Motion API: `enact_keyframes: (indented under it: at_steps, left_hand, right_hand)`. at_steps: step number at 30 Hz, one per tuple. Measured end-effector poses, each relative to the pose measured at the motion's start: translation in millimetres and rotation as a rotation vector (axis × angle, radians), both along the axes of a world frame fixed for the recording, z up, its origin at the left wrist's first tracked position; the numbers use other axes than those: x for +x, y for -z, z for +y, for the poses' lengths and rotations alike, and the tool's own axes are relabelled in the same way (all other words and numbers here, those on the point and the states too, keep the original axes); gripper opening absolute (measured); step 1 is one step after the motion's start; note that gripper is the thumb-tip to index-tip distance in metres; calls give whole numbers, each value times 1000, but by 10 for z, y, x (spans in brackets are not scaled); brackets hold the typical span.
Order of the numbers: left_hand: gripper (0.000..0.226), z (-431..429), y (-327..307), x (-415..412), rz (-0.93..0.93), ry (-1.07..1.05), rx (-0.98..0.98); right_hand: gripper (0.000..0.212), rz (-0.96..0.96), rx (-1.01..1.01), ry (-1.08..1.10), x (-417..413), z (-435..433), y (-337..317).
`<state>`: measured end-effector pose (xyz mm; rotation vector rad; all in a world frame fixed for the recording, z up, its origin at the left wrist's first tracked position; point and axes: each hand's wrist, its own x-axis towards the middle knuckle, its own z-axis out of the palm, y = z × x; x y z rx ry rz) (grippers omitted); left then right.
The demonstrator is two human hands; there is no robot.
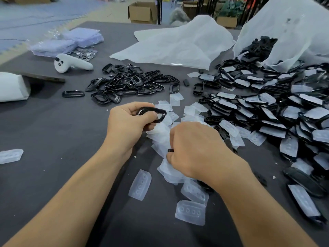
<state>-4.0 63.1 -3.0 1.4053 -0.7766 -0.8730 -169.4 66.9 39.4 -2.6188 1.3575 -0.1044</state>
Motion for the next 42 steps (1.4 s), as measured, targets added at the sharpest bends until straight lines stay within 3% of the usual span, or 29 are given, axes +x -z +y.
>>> enact_keyframes:
  at_steps: [2, 5, 8, 14, 17, 23, 29, 33, 37, 42]
  left_hand:
    - [19, -5, -13, -7, 16, -1, 4]
    - [19, -1, -51, -22, 46, 6, 14]
    - [20, -8, -75, -29, 19, 14, 29]
    - [24, -2, -111, -30, 150, 38, -5]
    - [18, -11, -102, -21, 194, 28, -8]
    - [16, -17, -98, -61, 171, 35, -8]
    - [17, -9, -122, -98, 142, 59, 16]
    - [13, -11, -121, -95, 77, 80, 33]
    - [17, -2, -114, -85, -6, 95, 39]
    - [23, 21, -152, -91, 56, 171, 40]
  right_hand:
    - [20, -3, -6, -11, 11, 26, -2]
    - [2, -68, 78, -36, 22, 18, -3]
    - [13, -229, 252, 14, 3, -104, 18]
    - [20, -1167, 593, 363, 8, -285, 62]
    - [23, -1352, 736, 421, 1, -305, 50]
    - [21, -1409, 885, 342, 9, -328, 64]
    - [23, -1395, 802, 328, -11, -343, 104]
    - [22, -1344, 699, 339, -21, -364, 132]
    - [22, -1130, 445, 328, -31, -368, 187]
    - [25, -945, 191, 312, 18, -326, 226]
